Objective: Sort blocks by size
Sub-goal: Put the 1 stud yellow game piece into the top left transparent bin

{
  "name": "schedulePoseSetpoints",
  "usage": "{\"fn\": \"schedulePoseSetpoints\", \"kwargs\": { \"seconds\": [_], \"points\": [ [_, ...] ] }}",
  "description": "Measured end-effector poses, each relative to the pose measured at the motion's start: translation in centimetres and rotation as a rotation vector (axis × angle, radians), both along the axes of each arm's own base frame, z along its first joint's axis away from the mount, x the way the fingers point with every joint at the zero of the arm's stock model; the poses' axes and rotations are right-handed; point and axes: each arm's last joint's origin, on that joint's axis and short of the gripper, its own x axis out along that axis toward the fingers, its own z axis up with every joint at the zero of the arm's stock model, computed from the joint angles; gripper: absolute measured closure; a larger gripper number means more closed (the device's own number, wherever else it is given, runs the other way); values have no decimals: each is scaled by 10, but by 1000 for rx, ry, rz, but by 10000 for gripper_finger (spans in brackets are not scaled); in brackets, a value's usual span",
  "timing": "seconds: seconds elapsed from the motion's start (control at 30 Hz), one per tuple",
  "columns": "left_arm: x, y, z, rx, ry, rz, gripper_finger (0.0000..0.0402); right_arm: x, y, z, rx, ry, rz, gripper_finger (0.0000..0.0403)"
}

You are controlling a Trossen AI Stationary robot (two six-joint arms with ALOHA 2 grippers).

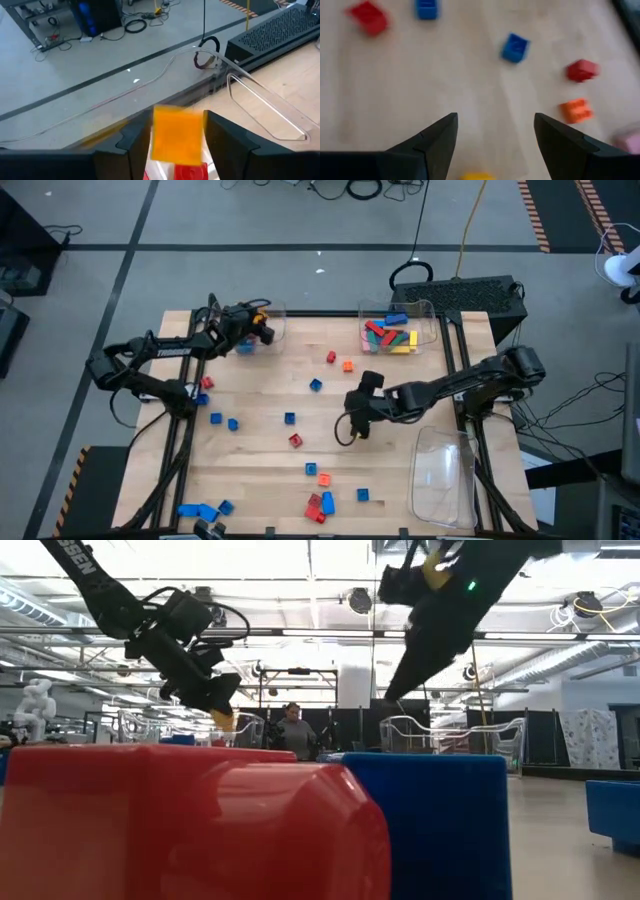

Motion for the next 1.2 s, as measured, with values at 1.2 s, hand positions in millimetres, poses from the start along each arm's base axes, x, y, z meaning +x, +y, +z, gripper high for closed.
{"fn": "schedulePoseSetpoints", "kwargs": {
  "seconds": [1.2],
  "points": [
    [45, -50, 14, 186, -16, -725, 155, -47, -22, -54, 232, 206, -21, 117]
  ]
}}
